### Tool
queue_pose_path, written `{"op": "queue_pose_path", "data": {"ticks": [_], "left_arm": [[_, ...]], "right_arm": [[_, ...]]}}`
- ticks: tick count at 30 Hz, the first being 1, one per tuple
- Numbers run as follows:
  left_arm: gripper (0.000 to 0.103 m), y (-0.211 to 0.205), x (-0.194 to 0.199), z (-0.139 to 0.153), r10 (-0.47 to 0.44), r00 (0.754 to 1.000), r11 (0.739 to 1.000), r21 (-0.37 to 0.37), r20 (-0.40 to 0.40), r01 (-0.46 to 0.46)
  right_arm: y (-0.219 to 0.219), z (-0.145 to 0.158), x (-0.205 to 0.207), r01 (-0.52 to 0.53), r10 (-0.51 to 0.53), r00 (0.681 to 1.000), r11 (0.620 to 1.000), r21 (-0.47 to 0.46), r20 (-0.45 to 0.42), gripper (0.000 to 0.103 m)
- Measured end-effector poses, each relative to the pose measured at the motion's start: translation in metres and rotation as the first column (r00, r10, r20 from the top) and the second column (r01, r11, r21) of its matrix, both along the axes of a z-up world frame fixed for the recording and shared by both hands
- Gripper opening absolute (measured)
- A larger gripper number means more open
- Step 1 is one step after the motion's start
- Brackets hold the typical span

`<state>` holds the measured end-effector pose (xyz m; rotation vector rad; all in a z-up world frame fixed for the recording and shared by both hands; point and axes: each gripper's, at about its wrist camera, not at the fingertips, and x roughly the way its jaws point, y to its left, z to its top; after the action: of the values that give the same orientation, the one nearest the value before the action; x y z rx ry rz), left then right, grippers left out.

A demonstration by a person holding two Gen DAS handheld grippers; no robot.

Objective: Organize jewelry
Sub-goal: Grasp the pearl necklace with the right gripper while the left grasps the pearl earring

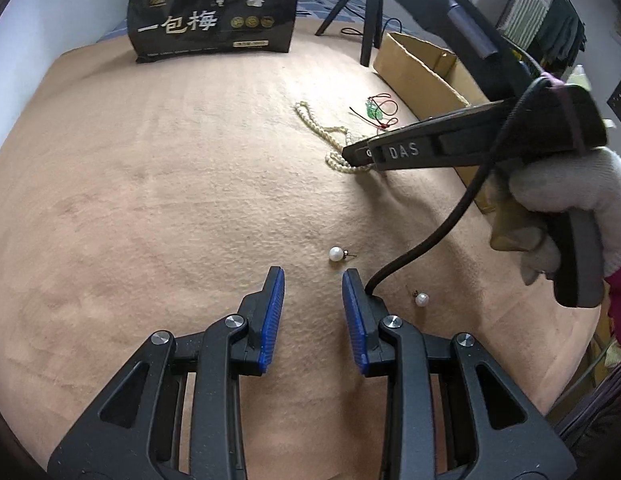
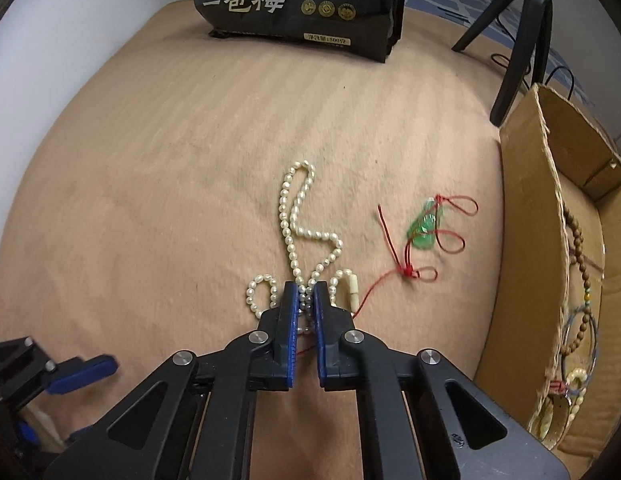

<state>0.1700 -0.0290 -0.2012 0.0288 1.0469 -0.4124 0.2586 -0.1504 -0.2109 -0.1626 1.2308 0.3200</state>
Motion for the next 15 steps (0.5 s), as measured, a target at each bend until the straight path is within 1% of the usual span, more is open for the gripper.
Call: {"op": "queue_pose_path", "data": {"ticks": [1,6,8,9,12,15], "left_arm": [[0.03,-0.003,0.002,-0.001,-0.007,1.0,1.0,0.002,0.002,0.007],[0.03,-0.012,0.006,-0.003,-0.031,0.999,0.999,0.011,0.014,0.03],[0.021,-0.015,0.007,-0.006,-0.037,0.999,0.999,0.023,0.014,0.036],[0.02,-0.016,0.009,-0.008,-0.036,0.999,0.999,0.033,0.014,0.035],[0.02,-0.018,0.012,-0.01,-0.035,0.999,0.999,0.032,0.012,0.035],[0.02,-0.022,0.015,-0.011,-0.042,0.999,0.999,0.031,0.013,0.041]], "right_arm": [[-0.001,0.0,-0.002,-0.002,0.002,1.0,1.0,0.002,-0.002,0.003],[-0.01,0.002,-0.014,-0.023,0.023,0.999,1.0,0.018,-0.025,0.003],[-0.015,0.002,-0.019,-0.022,0.023,0.999,0.999,0.03,-0.031,0.003],[-0.017,0.002,-0.02,-0.02,0.021,0.999,0.999,0.038,-0.035,0.003],[-0.018,0.005,-0.027,-0.031,0.033,0.999,0.999,0.035,-0.038,0.003],[-0.02,0.005,-0.026,-0.037,0.038,0.999,0.999,0.033,-0.037,0.003]]}}
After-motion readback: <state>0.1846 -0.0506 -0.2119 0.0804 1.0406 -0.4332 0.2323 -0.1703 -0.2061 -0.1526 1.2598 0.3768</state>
